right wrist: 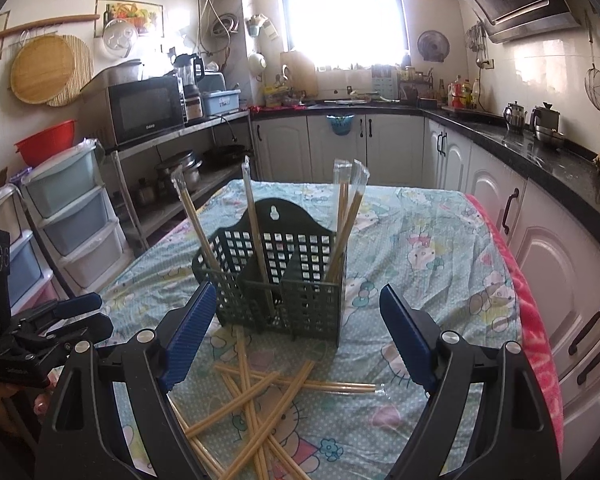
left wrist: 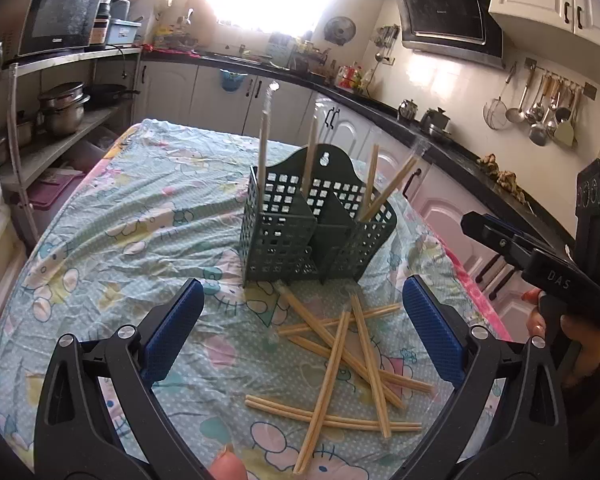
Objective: Organize utensils
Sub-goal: 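Pull both open tools back from the basket, then lower the left tool onto a loose chopstick while the right tool reaches another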
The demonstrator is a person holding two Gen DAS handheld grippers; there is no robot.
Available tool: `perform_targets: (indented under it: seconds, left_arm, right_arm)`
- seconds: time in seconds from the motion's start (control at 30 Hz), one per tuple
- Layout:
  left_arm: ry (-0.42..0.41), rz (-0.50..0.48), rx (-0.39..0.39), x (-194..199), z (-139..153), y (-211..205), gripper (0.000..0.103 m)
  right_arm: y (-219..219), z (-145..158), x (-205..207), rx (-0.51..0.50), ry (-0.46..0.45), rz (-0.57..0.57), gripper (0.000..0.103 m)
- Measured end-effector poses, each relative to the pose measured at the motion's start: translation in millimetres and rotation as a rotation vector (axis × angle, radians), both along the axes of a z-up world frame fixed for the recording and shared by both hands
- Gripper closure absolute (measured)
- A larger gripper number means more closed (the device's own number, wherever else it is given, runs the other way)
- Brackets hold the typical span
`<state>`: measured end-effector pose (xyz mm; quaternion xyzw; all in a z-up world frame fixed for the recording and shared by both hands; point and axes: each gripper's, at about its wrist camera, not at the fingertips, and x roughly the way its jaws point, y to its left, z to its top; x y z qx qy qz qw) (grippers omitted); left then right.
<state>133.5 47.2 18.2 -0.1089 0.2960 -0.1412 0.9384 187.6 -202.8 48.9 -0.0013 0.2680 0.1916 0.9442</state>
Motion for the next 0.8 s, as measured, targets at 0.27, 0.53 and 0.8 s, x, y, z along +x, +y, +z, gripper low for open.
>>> perform_targets:
  seconds: [0.27, 0.53, 0.8]
  left_arm:
    - [0.050, -0.038, 0.027, 3.2, -16.4, -12.2, 0.011]
    - [0.147, -0.088, 0.045, 11.2, -44.8, -25.4, 0.022]
    - [0.212, -0.176, 0.086, 15.3, -65.5, -46.7, 0.048]
  right_arm:
    - [-4.5, -18.5, 3.6, -0.020, 0.044, -0.003, 0.022]
    - [-4.6, -46.1, 16.4, -0.041, 0.136, 0.008, 0.035]
    - [-2.9, -78.0, 32.4, -0.032, 0.272, 0.046, 0.061]
